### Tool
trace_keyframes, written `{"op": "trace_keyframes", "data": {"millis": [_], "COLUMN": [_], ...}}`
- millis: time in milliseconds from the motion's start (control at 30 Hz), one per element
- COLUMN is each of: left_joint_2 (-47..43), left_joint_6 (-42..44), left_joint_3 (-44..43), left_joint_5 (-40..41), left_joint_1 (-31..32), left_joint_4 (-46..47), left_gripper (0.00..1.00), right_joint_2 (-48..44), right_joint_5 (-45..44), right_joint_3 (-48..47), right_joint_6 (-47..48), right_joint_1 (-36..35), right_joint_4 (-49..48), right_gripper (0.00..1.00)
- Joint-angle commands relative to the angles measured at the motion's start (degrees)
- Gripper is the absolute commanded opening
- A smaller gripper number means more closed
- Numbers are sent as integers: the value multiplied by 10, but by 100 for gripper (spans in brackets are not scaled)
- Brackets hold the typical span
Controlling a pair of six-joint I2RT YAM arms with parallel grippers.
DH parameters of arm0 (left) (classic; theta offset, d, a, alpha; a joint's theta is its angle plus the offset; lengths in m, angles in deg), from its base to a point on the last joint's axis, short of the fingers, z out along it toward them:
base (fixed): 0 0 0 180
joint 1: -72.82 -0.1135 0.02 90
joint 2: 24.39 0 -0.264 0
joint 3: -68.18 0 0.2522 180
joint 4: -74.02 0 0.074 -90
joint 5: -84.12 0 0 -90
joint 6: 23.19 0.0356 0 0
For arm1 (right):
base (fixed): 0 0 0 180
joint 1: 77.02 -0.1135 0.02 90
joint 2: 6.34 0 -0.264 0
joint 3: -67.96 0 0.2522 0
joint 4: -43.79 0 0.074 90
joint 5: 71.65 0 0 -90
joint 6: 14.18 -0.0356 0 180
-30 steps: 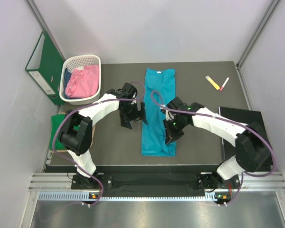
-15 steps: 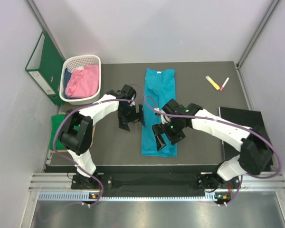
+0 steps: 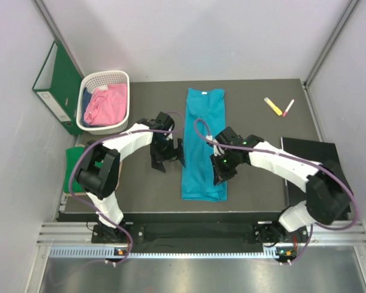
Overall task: Fold and stack the t-shirts
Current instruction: Grab the bottom of the folded rectangular tshirt with both arms
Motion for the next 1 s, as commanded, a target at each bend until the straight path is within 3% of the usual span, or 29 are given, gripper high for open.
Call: {"op": "trace_keyframes", "data": {"millis": [0, 567, 700, 800, 833, 900, 933, 967], "left_joint_2": [-15, -8, -23, -51, -58, -76, -83, -90], "left_joint_6": [9, 20, 21, 20, 17, 14, 11, 7], "left_joint_3": [-7, -13, 8, 54, 67, 111, 126, 154], "left_joint_5": [2, 5, -18, -38, -43, -54, -71, -80], "left_joint_1": [-2, -10, -10, -10, -10, -10, -10, -9], "left_joint_4": [-2, -9, 15, 55, 63, 96, 110, 121], "left_gripper": [98, 99, 98, 98, 98, 98, 98, 98], "right_joint_2": [65, 206, 173, 98, 77, 16, -3, -37], "right_joint_5": [15, 77, 56, 14, 7, -7, -7, -8], "right_joint_3": [-21, -16, -21, -31, -32, -27, -23, -11], "right_joint_6": [17, 23, 13, -7, -14, -33, -39, -46], "right_joint_1": [3, -5, -3, 2, 6, 23, 31, 42], "right_joint_4": [-40, -67, -71, -67, -67, -66, -66, -64], "right_gripper": [0, 0, 0, 4, 7, 26, 44, 50]}}
